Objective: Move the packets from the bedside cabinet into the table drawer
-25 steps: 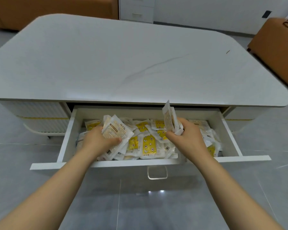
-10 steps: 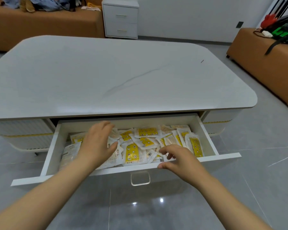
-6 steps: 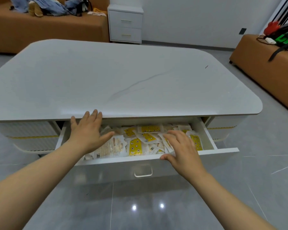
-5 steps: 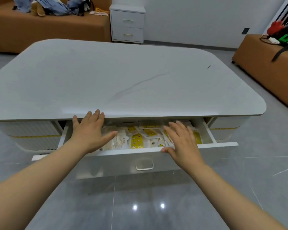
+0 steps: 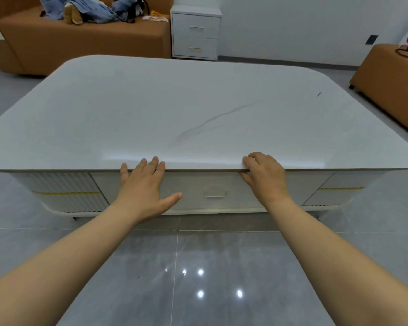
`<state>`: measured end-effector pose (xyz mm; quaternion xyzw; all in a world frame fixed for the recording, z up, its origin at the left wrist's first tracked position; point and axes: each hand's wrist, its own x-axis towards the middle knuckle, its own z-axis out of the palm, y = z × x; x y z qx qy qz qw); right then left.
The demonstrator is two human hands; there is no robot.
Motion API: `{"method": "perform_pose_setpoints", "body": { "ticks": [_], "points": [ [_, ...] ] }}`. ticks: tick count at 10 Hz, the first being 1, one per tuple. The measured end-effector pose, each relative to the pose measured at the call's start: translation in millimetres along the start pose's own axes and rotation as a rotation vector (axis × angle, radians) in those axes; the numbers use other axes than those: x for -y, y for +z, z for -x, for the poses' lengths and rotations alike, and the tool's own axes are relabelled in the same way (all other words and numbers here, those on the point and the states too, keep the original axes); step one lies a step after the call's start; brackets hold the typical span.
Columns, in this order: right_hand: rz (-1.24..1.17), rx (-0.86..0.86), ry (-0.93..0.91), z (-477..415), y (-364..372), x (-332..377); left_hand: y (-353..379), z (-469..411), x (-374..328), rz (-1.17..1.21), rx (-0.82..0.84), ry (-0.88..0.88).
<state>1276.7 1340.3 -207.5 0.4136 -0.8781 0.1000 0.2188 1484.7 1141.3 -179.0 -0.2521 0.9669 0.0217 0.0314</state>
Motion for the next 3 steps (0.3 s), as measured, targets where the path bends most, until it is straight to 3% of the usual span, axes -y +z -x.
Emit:
{"method": "perform_pose_setpoints", "body": {
  "ticks": [2, 3],
  "points": [
    [-0.141, 0.13, 0.091, 8, -5, 3, -8, -2, -1, 0.023, 0.054, 0.0],
    [-0.373, 0.153, 0.23, 21, -37, 7, -9, 3, 3, 0.11, 0.055, 0.013]
  ]
}}
